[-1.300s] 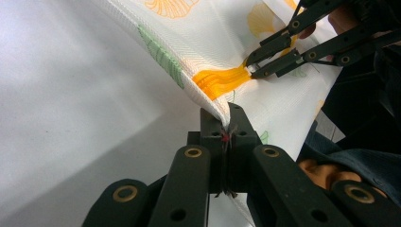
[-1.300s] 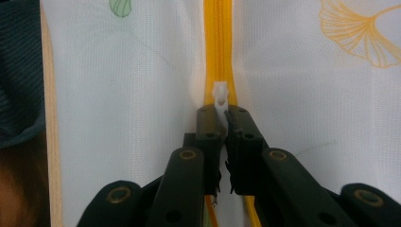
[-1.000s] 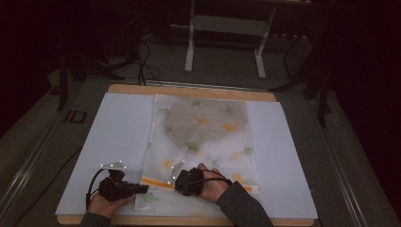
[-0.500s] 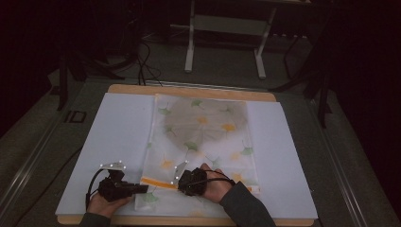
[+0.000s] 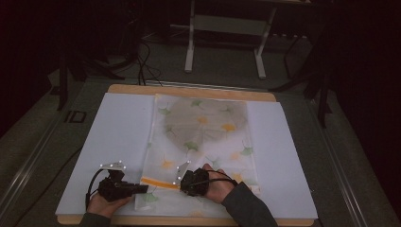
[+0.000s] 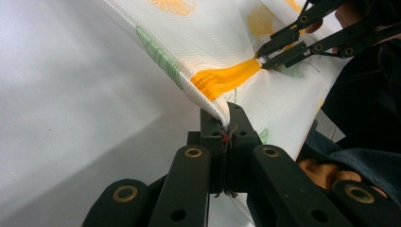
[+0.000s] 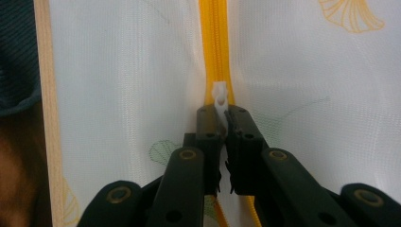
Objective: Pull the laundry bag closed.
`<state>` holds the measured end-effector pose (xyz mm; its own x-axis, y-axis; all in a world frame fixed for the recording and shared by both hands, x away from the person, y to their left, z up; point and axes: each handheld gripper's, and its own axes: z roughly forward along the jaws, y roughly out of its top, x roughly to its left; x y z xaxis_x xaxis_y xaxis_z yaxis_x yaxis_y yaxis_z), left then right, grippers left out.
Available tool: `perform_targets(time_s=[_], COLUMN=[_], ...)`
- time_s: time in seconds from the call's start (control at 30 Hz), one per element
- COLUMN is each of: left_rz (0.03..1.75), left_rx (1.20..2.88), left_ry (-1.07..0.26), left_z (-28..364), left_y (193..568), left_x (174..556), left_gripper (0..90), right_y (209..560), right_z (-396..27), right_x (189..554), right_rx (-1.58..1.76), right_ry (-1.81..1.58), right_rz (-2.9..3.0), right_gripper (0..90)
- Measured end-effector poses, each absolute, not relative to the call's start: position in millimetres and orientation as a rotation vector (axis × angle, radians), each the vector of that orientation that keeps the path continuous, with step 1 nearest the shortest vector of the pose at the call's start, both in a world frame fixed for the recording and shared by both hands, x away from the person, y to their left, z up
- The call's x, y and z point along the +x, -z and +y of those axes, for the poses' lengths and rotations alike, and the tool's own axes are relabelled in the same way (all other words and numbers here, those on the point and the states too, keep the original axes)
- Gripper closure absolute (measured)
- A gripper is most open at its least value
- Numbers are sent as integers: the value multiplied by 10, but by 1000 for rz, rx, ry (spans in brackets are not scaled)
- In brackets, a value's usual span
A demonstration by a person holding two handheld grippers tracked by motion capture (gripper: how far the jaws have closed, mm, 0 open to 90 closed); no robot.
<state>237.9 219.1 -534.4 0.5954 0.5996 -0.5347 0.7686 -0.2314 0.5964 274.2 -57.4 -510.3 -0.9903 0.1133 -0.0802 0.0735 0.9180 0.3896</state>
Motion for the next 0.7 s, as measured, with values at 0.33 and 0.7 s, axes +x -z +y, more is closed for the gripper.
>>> perform_targets(time_s=[0.33, 0.7], left_rz=[1094, 1097], left_rx=[1933, 1930], left_ry=[242, 243], left_z=[2196, 2200], left_y=[5344, 5341], left_x=[2380, 2377], left_gripper=[883, 883], right_y=[5097, 5097], right_z=[-642, -722], right_x=[2741, 2739], right_rx=[152, 166], right_ry=[-585, -582], right_rz=[2976, 2973], right_gripper=[848, 848])
